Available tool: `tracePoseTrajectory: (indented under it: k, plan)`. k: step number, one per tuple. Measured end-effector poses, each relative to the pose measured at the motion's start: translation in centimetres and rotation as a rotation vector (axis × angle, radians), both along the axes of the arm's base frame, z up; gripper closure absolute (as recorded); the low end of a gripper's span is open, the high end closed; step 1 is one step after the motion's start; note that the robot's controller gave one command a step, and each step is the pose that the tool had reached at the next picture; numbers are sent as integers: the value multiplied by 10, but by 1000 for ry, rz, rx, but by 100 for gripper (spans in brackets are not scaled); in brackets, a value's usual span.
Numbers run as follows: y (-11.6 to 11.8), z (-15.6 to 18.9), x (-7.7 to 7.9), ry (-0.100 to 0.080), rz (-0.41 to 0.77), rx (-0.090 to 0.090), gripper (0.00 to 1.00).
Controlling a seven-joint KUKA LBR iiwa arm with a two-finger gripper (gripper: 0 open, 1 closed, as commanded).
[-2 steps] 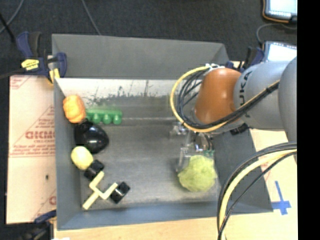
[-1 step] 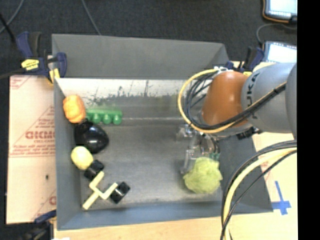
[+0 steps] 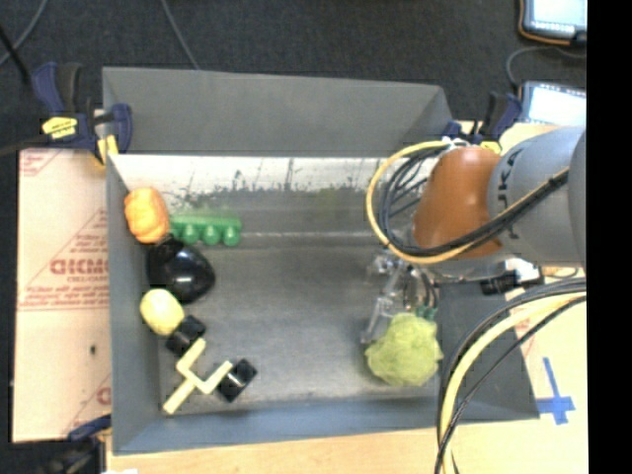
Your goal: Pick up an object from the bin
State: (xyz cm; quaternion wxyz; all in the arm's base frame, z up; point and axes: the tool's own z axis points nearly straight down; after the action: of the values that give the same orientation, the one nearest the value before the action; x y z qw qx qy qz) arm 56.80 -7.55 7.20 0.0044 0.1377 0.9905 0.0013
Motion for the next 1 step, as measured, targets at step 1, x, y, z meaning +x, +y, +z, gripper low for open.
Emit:
tracePoseTrajectory:
  k: [1]
  plan:
    - [-20, -1, -24, -3, 116, -2, 0]
